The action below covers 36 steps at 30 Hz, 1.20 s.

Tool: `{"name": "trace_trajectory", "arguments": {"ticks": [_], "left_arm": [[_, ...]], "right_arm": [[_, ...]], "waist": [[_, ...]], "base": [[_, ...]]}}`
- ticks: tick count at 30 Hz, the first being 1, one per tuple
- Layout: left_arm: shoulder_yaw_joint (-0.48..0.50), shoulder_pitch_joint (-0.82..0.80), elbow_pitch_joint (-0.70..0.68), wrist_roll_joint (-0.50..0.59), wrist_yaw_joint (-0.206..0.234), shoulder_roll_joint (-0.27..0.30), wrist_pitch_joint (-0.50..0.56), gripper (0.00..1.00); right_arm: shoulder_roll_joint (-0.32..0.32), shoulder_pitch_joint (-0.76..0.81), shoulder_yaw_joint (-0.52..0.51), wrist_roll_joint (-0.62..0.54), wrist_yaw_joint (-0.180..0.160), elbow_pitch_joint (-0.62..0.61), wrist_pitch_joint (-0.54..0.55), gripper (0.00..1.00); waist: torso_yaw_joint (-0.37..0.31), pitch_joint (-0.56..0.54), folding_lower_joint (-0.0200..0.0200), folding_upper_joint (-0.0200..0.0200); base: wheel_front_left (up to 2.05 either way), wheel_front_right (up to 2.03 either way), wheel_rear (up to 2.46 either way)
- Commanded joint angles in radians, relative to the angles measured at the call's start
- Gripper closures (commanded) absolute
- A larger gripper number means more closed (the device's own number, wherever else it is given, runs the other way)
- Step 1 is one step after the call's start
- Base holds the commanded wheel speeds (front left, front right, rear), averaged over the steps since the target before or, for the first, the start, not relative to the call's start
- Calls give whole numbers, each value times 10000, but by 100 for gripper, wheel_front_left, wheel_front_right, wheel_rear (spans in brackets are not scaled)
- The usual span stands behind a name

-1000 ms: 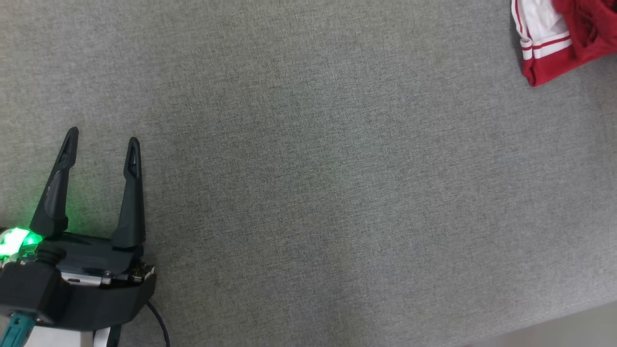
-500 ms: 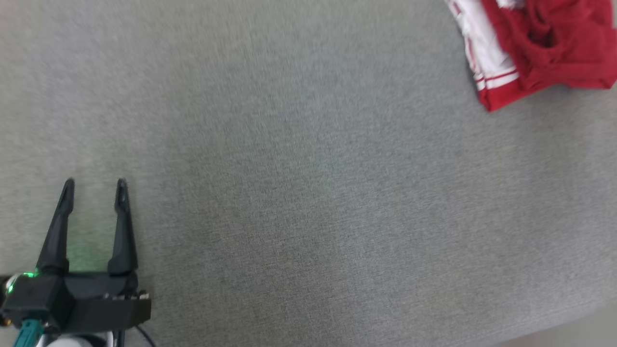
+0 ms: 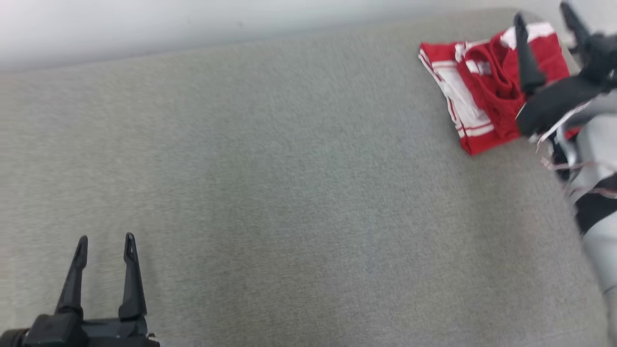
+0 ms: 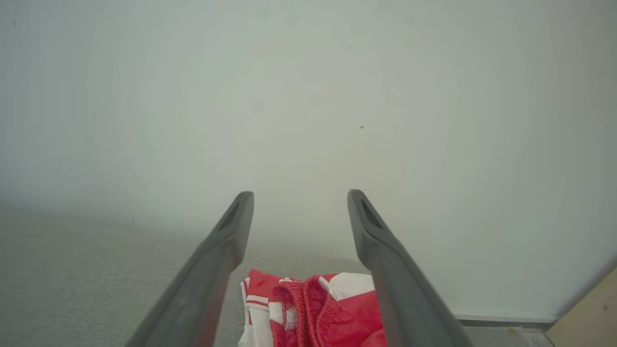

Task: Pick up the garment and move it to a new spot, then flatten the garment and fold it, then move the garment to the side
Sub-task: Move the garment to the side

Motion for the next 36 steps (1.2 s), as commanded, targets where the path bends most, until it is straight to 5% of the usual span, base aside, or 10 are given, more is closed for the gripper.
{"name": "trace_trajectory", "arguments": {"ticks": [1,10,15,36], "left_arm": [[25,141,24,4,7,-40,-25,0],[-64,301,282,123,-69,-223,-26,0],[-9,343,437,152,-95,-264,-26,0],[115,555,801,321,-130,-532,-26,0]], "right_arm": [[88,192,-109,-68,-33,-65,-50,0],[1664,3639,-2147,-981,-32,-2561,-83,0],[2539,4950,-2357,-1365,-32,-3606,-84,0],[3743,9070,-2551,-1713,-32,-6871,-79,0]], "waist": [[404,-532,2,0],[932,-1052,2,0],[941,-1260,2,0],[1120,-1930,2,0]], "base": [[0,0,0],[0,0,0],[0,0,0],[0,0,0]]}}
